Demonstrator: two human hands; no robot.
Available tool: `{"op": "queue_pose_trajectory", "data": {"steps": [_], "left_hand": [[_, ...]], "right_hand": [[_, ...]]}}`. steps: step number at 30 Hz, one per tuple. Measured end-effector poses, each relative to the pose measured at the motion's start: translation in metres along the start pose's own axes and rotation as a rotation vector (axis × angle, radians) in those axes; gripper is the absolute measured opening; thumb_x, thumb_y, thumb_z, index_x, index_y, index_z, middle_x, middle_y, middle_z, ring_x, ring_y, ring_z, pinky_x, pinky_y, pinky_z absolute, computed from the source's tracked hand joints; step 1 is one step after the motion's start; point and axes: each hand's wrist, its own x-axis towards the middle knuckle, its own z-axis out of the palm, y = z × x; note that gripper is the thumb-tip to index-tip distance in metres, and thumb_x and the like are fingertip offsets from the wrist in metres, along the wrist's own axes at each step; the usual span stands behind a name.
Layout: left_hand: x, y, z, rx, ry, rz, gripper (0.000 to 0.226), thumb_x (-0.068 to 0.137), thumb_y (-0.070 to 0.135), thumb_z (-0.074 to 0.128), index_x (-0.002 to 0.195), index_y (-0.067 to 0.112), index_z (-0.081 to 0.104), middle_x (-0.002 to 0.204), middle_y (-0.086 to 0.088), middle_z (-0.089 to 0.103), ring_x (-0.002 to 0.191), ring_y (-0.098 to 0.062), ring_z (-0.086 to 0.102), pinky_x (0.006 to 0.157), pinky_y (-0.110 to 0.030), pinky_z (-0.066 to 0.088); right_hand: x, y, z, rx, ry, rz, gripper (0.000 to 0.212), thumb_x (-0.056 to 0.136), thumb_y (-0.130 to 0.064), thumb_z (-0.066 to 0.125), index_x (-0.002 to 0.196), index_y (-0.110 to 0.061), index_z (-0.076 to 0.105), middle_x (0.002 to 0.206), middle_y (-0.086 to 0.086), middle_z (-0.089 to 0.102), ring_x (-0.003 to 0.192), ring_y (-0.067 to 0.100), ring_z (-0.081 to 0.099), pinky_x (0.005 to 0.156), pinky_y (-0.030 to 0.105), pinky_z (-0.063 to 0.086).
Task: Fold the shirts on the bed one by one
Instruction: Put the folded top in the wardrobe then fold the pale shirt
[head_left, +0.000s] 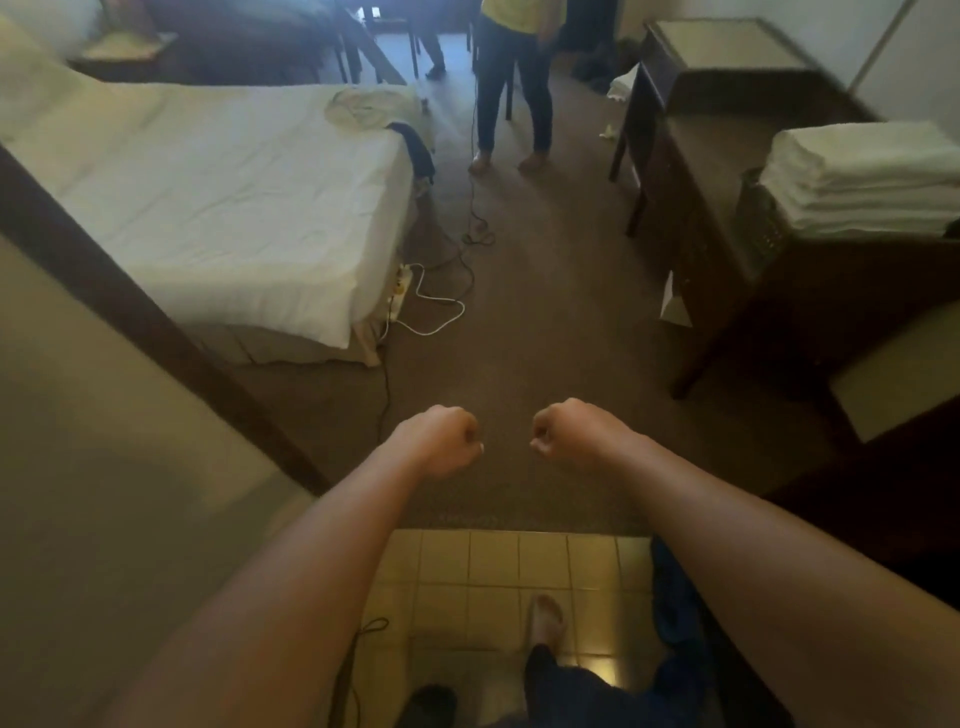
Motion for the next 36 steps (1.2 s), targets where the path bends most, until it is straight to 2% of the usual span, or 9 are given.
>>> {"op": "queue_pose_trajectory", "data": {"steps": [7,17,27,33,36], "left_hand": [[0.092,0.018,-0.052,-0.032,-0.018,-0.046,0.025,0.098,0.043,0.059,0.113,0.024,0.067,0.108,0.000,0.066,0.096,-0.020,0.065,0.087,-0.044,0.058],[0.212,-0.007,-0.114,-0.050,-0.025,-0.110,0.023,0.097,0.044,0.060,0.109,0.027,0.068,0.111,0.001,0.066,0.100,-0.020,0.065,0.090,-0.045,0.056],[0.369,-0.094,-0.216,-0.061,-0.049,-0.127,0.026,0.099,0.042,0.059,0.116,0.025,0.067,0.113,0.001,0.066,0.104,-0.020,0.065,0.089,-0.041,0.056],[0.456,-0.147,-0.294,-0.001,0.006,-0.110,0.023,0.097,0.044,0.059,0.109,0.028,0.068,0.108,0.003,0.068,0.100,-0.021,0.066,0.078,-0.035,0.053],[0.497,-0.161,-0.327,-0.001,0.028,-0.108,0.022,0.097,0.044,0.058,0.104,0.027,0.070,0.103,0.001,0.068,0.096,-0.023,0.066,0.080,-0.037,0.056]], "right_hand": [[0.087,0.068,-0.071,-0.029,-0.048,-0.010,0.016,0.098,-0.032,0.057,0.102,-0.022,0.069,0.098,-0.002,0.066,0.088,0.017,0.066,0.084,0.044,0.059],[0.210,0.097,-0.132,-0.053,-0.071,-0.081,0.020,0.099,-0.032,0.055,0.107,-0.020,0.069,0.101,-0.001,0.067,0.090,0.017,0.065,0.083,0.043,0.059],[0.405,0.079,-0.216,-0.060,-0.063,-0.057,0.021,0.097,-0.035,0.056,0.105,-0.023,0.071,0.103,0.000,0.068,0.093,0.020,0.066,0.084,0.044,0.058],[0.507,0.059,-0.272,-0.023,-0.029,-0.080,0.019,0.096,-0.036,0.056,0.101,-0.027,0.071,0.099,-0.003,0.067,0.089,0.018,0.064,0.081,0.040,0.057],[0.553,0.061,-0.298,-0.001,-0.006,-0.094,0.018,0.096,-0.035,0.055,0.096,-0.026,0.071,0.093,-0.004,0.067,0.084,0.016,0.064,0.077,0.038,0.057]]}}
